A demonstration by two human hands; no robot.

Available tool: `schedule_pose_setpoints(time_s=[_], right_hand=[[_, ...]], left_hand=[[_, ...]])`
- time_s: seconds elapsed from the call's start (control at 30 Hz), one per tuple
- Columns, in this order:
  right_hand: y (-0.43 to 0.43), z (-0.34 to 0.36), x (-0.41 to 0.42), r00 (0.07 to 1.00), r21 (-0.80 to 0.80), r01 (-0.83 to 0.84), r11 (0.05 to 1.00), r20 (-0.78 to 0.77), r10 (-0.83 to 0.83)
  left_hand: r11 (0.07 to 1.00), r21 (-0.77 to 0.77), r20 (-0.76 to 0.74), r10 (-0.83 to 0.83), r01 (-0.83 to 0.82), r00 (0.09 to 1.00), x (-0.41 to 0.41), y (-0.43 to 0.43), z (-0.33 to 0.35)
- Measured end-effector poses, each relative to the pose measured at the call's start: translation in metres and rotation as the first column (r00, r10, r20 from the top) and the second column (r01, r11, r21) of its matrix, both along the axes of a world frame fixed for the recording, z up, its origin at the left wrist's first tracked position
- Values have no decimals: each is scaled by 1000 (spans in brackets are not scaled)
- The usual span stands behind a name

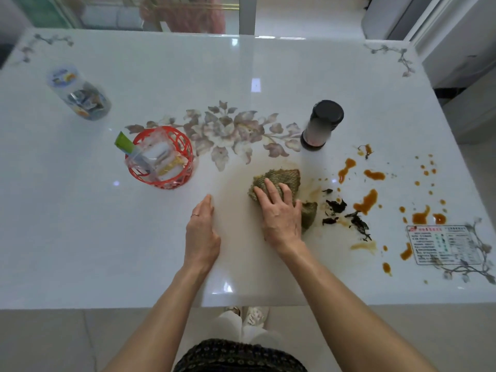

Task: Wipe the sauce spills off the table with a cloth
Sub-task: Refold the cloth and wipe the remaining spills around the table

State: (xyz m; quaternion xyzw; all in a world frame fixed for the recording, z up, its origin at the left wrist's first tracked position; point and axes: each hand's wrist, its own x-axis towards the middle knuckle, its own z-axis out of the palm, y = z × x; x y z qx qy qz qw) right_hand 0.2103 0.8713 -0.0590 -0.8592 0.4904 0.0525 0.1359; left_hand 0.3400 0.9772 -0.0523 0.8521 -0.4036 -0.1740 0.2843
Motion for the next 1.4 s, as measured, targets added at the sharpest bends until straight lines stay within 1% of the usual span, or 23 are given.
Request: schedule_pose_setpoints(time_s=[0.13,0.23,0.3,0.37,0.47,0.57,0.67,0.73,0.8,0.93,1.0,1.13,1.23,1.33,1.4], right_hand=[[32,5,15,993,15,-120,993,-15,121],[16,2,30,989,45,-148,988,2,148],[-7,3,32,995,88,-98,991,-10,99],[-19,6,29,1000,120,5,993,-31,-1],[-6,12,23,995,127,84,988,-58,-78],[0,12,25,996,122,53,991,-71,-45],[-34,9,38,998,107,10,994,-58,-4],[-62,12,47,997,146,24,989,-74,-13],[-79,13,52,994,148,51,988,-100,-36],[-61,9,47,989,116,68,991,-140,-51],[-54,6,48,992,103,54,993,-120,-41],[-90,13,70,994,80,6,997,-110,3],[-114,17,80,994,100,56,993,-101,-46],[-114,18,79,986,139,135,981,-115,-119],[-110,18,79,979,128,168,977,-137,-150]], left_hand=[[999,31,39,-27,26,999,-2,-6,2],[993,80,91,-99,92,991,-5,-14,5],[985,113,114,-143,130,983,-5,-23,5],[978,140,126,-173,155,977,-7,-31,4],[974,143,119,-196,178,973,-9,-43,3],[973,141,116,-200,184,973,-9,-54,4],[969,154,121,-212,192,970,-5,-66,6],[965,173,123,-219,197,968,-2,-75,7],[963,187,125,-218,193,968,-1,-85,7],[966,176,113,-212,190,971,-3,-88,5],[969,175,112,-197,175,974,-2,-88,4],[969,190,121,-182,157,976,6,-108,11],[962,210,132,-203,172,970,11,-116,15],[960,222,128,-203,172,971,10,-110,11],[959,225,115,-204,174,972,8,-107,10]])
